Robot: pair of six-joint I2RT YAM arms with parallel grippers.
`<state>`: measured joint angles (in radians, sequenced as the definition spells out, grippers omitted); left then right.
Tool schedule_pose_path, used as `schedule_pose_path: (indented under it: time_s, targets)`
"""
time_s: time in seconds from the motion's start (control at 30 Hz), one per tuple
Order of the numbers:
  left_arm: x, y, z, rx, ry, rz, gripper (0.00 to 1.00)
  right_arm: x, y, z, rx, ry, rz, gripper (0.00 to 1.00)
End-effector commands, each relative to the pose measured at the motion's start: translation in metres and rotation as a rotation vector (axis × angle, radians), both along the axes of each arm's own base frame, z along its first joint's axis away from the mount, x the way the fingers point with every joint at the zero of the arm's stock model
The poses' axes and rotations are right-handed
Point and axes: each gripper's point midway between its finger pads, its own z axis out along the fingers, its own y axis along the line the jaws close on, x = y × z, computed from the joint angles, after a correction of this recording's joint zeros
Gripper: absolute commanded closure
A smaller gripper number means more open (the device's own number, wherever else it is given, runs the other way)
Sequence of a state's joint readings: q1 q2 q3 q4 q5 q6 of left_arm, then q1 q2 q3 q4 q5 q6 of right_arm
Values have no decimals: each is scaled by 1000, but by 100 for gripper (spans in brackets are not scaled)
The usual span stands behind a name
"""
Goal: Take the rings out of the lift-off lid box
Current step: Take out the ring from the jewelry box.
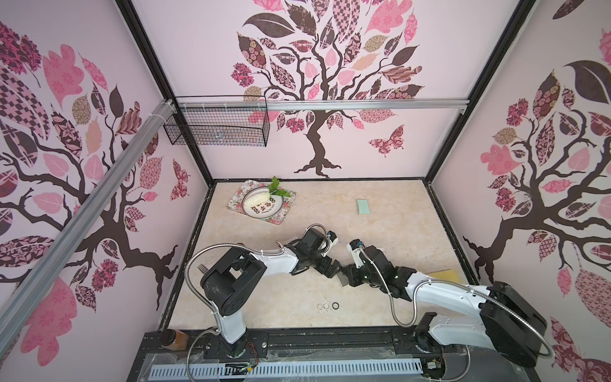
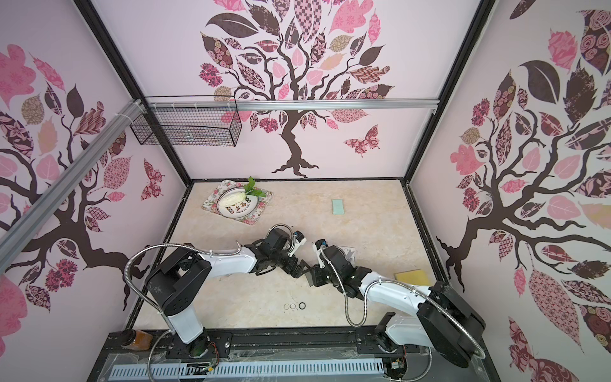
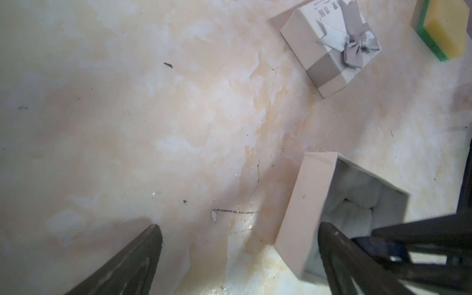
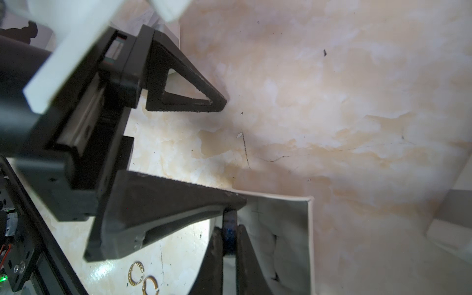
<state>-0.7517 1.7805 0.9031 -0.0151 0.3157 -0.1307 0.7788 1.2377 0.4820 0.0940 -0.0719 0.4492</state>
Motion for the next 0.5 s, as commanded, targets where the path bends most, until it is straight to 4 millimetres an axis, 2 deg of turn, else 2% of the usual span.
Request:
schedule_pose_path:
  time_s: [0.0, 0.13, 0.27, 0.37, 0.47]
  targets:
    - [3, -4, 0, 4, -2, -9, 2, 4, 6, 16, 60, -36, -14, 100]
    - [3, -3, -1, 5, -1, -7, 2, 4, 5, 18, 67, -44, -16, 100]
    - [4, -1, 3, 5, -9, -6, 2, -1, 2, 30, 74, -51, -6, 100]
    - [5, -1, 15, -4, -31, -3, 2, -15, 1, 41, 102, -33, 35, 100]
    - [6, 2, 32, -15, -67, 3, 2, -41, 2, 50, 166, 27, 108, 100]
